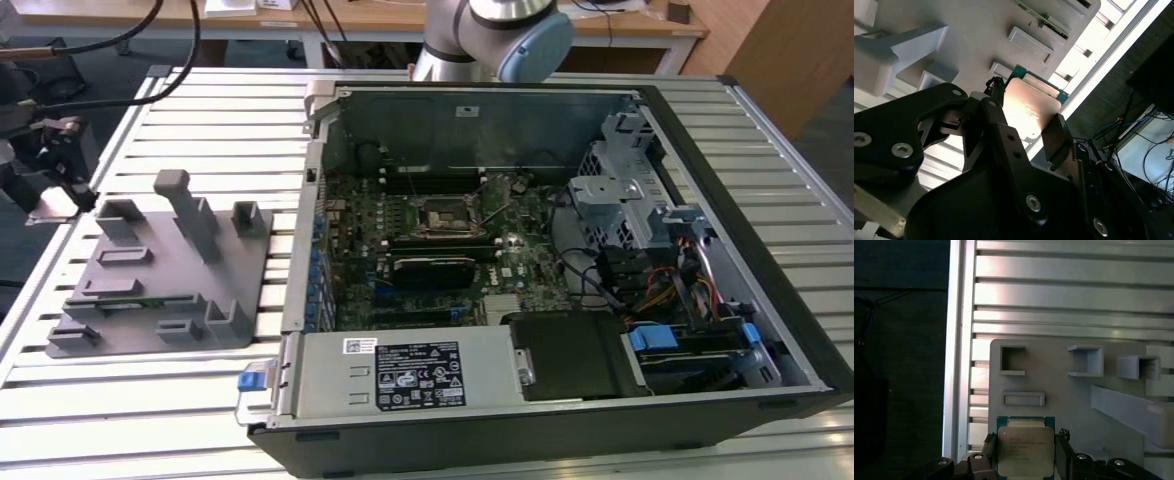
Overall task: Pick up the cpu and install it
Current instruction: 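Pick up the cpu and move it towards the insertion slot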
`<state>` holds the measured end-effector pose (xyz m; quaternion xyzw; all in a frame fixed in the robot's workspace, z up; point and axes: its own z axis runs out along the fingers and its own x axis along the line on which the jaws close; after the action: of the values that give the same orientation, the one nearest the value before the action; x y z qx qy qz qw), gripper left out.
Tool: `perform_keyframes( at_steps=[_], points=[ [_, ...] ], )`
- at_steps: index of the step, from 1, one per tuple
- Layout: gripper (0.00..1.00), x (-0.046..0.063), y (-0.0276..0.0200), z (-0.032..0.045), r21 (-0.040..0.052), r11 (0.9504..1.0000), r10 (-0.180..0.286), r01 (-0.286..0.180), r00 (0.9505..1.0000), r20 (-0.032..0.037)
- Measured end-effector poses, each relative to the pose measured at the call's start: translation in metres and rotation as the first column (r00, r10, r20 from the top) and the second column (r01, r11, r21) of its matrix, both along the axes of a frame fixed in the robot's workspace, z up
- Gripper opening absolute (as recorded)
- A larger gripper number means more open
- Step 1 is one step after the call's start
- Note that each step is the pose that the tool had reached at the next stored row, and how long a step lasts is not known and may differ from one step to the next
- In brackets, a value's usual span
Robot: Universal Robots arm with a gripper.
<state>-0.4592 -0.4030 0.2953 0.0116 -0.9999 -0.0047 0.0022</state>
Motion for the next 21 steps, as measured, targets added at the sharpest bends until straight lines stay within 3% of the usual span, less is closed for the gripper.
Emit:
perform_keyframes(
  at_steps=[21],
  points=[
    [0.54, 0.000, 0.0090, 0.0612, -0.0001, 1.0000, 0.000, 0.000, 1.0000, 0.0004]
  ],
)
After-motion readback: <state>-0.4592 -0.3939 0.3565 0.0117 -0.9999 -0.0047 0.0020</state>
